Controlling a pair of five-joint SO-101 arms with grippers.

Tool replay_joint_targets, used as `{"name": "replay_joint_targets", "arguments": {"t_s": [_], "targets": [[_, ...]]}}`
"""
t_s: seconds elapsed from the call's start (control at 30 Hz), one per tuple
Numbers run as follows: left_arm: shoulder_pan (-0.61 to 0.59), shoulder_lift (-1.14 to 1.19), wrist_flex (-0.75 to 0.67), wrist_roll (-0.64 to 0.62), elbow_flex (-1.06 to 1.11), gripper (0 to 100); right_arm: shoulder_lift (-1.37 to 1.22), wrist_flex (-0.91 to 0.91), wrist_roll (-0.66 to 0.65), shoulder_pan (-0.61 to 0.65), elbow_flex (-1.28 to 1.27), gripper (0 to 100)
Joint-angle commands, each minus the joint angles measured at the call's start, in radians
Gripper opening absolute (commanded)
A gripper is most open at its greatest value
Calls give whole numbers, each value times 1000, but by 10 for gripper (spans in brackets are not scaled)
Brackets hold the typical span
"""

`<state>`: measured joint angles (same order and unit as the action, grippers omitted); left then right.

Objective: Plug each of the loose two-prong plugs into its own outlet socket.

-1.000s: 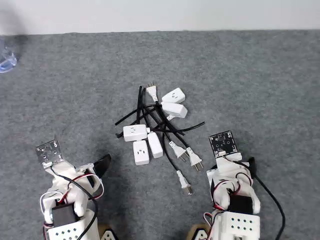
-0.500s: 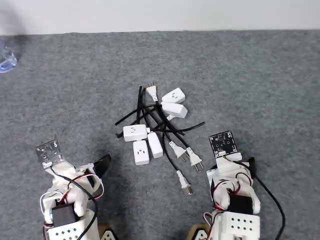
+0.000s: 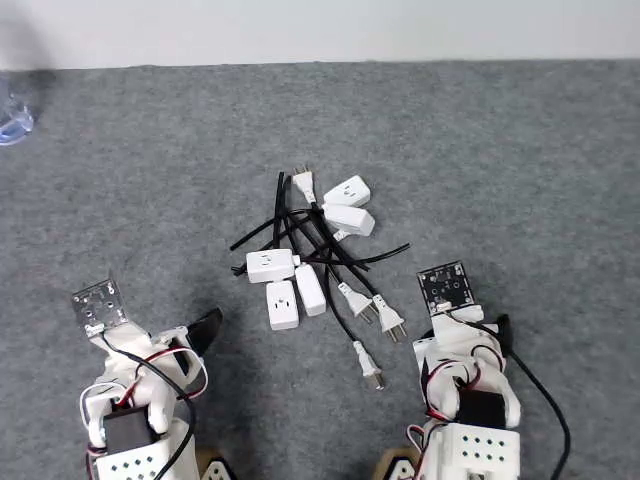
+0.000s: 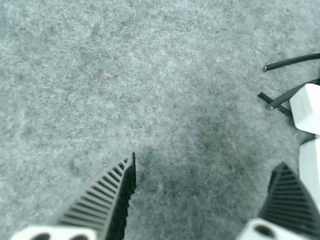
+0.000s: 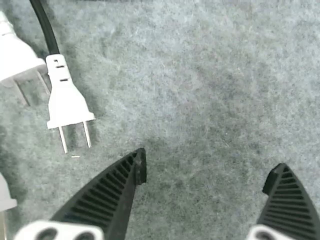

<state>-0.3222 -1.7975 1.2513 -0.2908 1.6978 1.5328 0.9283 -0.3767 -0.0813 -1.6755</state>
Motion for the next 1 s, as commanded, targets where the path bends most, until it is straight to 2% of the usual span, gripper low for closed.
{"name": "replay_joint_targets", "arguments": {"t_s": [0.0,0.13,0.23,0.3,0.37,0.5,0.57,0.77,0.97], "targets": [[20,-12,-120,-9,-15,393,10,-81,-6,15,-15,373],[54,-12,-339,-9,-15,393,10,-249,-6,15,-15,373],[86,-12,-419,-9,-15,393,10,-374,-6,16,-15,373],[120,-12,-428,-6,-15,393,10,-423,-6,16,-15,373],[129,-12,-379,6,-15,393,10,-435,-6,16,-15,373],[120,-12,-344,186,-18,393,10,-453,-12,101,-14,373],[91,-12,-356,232,-18,393,10,-450,-12,145,-14,373],[48,-14,-416,216,-19,393,8,-469,-74,223,89,373],[-51,-14,-488,207,-24,393,-1,-469,-34,318,196,373]]}}
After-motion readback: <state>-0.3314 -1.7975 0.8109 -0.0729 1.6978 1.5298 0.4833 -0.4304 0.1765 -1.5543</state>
